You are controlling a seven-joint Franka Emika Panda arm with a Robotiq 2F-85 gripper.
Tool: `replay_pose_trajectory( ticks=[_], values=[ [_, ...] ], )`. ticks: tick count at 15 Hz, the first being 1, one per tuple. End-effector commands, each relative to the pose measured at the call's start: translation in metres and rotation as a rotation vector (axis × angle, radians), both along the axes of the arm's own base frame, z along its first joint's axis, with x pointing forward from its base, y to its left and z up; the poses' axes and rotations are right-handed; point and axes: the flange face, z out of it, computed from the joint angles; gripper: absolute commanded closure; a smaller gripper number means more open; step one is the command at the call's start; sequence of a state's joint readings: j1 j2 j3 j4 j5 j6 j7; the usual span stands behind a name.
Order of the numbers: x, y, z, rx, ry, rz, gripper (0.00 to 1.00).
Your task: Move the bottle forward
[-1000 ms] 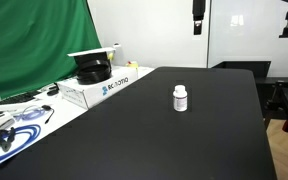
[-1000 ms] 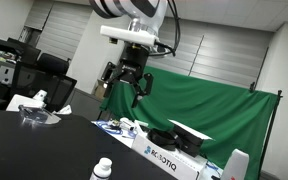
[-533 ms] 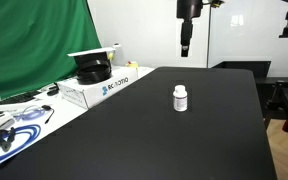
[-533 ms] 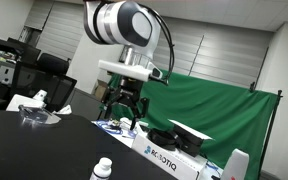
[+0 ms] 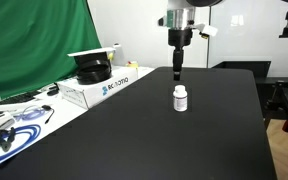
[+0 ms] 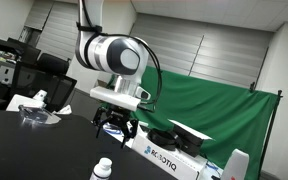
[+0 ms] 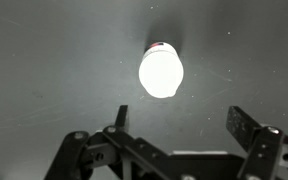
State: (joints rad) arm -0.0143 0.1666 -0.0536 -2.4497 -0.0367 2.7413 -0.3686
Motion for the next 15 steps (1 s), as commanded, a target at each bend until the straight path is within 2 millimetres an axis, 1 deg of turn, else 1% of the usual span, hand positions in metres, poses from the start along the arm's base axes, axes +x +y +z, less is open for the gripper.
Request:
replay_pose_trajectory(
  ticks=[1, 8, 12, 13, 14, 15],
  values=[
    [0.014, -0.003, -0.013, 0.008, 0.007, 0.003, 0.00],
    [0.013, -0.024, -0.037, 0.027, 0.048, -0.043, 0.00],
    [0.014, -0.023, -0.050, 0.051, 0.063, -0.059, 0.00],
    [0.014, -0.022, -0.052, 0.052, 0.061, -0.061, 0.25],
    [0.014, -0.023, -0.054, 0.051, 0.054, -0.063, 0.25],
    [0.015, -0.023, -0.056, 0.053, 0.053, -0.062, 0.31]
  ],
)
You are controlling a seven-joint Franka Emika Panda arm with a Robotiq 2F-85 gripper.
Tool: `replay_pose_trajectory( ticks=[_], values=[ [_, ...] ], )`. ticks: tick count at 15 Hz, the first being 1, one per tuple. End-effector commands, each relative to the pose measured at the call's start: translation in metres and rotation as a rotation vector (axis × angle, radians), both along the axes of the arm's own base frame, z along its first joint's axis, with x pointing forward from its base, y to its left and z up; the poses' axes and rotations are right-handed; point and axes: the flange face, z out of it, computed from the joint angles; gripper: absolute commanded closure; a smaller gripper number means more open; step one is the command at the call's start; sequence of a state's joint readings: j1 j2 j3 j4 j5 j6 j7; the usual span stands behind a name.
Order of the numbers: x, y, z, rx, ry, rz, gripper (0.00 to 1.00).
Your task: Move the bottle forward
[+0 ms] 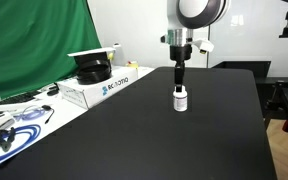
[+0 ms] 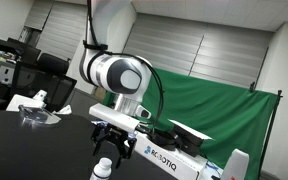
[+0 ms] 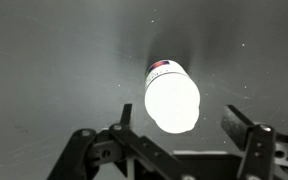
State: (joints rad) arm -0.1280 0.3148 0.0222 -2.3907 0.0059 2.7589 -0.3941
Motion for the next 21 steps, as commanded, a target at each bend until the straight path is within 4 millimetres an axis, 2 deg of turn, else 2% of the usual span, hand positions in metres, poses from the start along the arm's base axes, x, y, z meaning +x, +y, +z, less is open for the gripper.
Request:
replay_pose_trajectory(
  ticks=[1, 4, 7, 10, 14, 15, 17, 21],
  values=[
    [0.008, -0.003, -0.005, 0.010, -0.019, -0.012, 0.40],
    [0.009, -0.004, -0.008, 0.010, -0.013, -0.020, 0.61],
    [0.013, -0.007, 0.000, 0.008, -0.016, -0.039, 0.81],
    [0.035, -0.010, 0.017, 0.001, -0.016, -0.050, 0.81],
    [0.076, -0.008, 0.045, -0.011, 0.039, -0.044, 0.81],
    [0.054, -0.008, 0.036, 0.002, 0.012, -0.020, 0.56],
    [0.068, -0.007, 0.049, 0.003, 0.024, -0.018, 0.56],
    [0.070, -0.007, 0.043, 0.004, 0.036, -0.018, 0.56]
  ],
)
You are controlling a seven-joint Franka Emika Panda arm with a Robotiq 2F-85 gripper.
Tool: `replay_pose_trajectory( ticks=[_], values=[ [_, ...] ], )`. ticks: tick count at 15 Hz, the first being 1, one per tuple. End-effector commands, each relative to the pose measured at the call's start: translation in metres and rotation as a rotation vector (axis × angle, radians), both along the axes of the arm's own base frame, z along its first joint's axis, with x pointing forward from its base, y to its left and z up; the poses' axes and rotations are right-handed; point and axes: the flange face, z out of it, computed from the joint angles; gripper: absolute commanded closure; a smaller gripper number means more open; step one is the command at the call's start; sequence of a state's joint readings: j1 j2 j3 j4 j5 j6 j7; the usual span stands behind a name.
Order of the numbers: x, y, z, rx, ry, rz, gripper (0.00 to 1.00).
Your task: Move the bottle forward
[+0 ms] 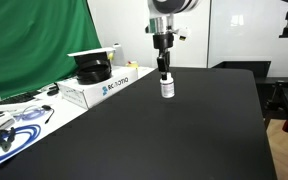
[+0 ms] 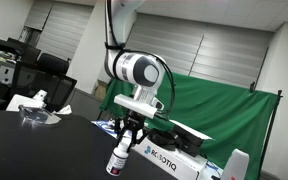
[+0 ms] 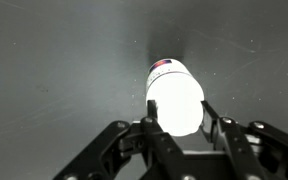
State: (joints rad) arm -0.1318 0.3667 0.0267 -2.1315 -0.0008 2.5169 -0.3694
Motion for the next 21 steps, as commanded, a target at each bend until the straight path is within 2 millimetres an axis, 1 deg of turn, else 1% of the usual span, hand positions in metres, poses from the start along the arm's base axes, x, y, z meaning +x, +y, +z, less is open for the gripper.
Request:
replay_pose_trajectory(
  ticks=[1, 4, 5, 7, 10, 15, 17, 19, 21],
  values=[
    [0.000, 0.000, 0.000, 0.000, 0.002, 0.000, 0.56],
    [0.000, 0.000, 0.000, 0.000, 0.003, -0.001, 0.56],
    [0.000, 0.000, 0.000, 0.000, 0.003, -0.001, 0.81],
    [0.026, -0.004, -0.001, 0.014, 0.005, 0.008, 0.81],
    [0.070, -0.011, -0.001, 0.002, -0.010, -0.011, 0.81],
    [0.130, -0.019, 0.004, -0.014, -0.046, -0.015, 0.81],
    [0.144, -0.018, 0.000, -0.006, -0.086, 0.001, 0.81],
    [0.153, -0.018, -0.012, -0.019, -0.124, 0.010, 0.81],
    [0.157, -0.017, -0.027, -0.009, -0.123, 0.011, 0.81]
  ],
)
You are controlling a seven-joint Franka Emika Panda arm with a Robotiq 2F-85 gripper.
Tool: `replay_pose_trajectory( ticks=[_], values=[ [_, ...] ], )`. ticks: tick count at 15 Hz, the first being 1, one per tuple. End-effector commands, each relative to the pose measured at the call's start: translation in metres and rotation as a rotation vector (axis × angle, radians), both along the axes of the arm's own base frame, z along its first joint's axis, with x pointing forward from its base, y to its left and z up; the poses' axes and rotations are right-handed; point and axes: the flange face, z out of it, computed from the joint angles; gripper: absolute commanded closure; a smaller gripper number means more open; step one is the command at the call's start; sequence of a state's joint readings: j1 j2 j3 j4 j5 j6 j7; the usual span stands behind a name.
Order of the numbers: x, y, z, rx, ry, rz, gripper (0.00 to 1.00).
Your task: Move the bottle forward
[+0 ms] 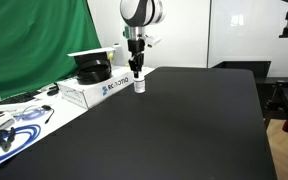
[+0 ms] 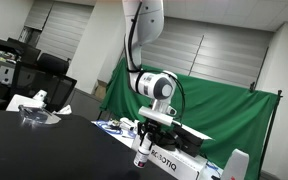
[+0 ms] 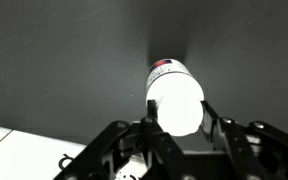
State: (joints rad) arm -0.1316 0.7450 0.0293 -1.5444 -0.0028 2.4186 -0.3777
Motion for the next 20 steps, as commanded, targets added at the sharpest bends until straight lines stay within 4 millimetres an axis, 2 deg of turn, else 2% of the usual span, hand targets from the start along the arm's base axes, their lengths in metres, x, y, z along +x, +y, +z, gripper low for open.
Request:
replay_pose_trajectory(
  ticks=[1, 4, 5, 6, 7, 11, 13, 15, 16, 18, 20],
  values=[
    [0.016, -0.001, -0.024, -0.003, -0.004, 0.007, 0.81],
    [0.019, -0.001, -0.041, 0.006, 0.016, 0.005, 0.81],
    [0.021, -0.001, -0.040, 0.010, 0.012, -0.004, 0.65],
    [0.024, 0.000, -0.028, 0.011, -0.004, 0.003, 0.31],
    [0.025, 0.000, -0.020, 0.010, -0.014, 0.005, 0.31],
    [0.019, 0.004, 0.043, 0.020, -0.079, 0.014, 0.04],
    [0.013, 0.002, 0.072, 0.016, -0.105, 0.008, 0.00],
    [0.003, -0.002, 0.090, 0.008, -0.088, 0.007, 0.00],
    [0.022, 0.002, 0.074, 0.005, -0.110, 0.007, 0.00],
    [0.013, 0.000, 0.089, 0.004, -0.102, 0.004, 0.00],
    [0.009, -0.001, 0.089, 0.004, -0.095, 0.004, 0.00]
  ],
)
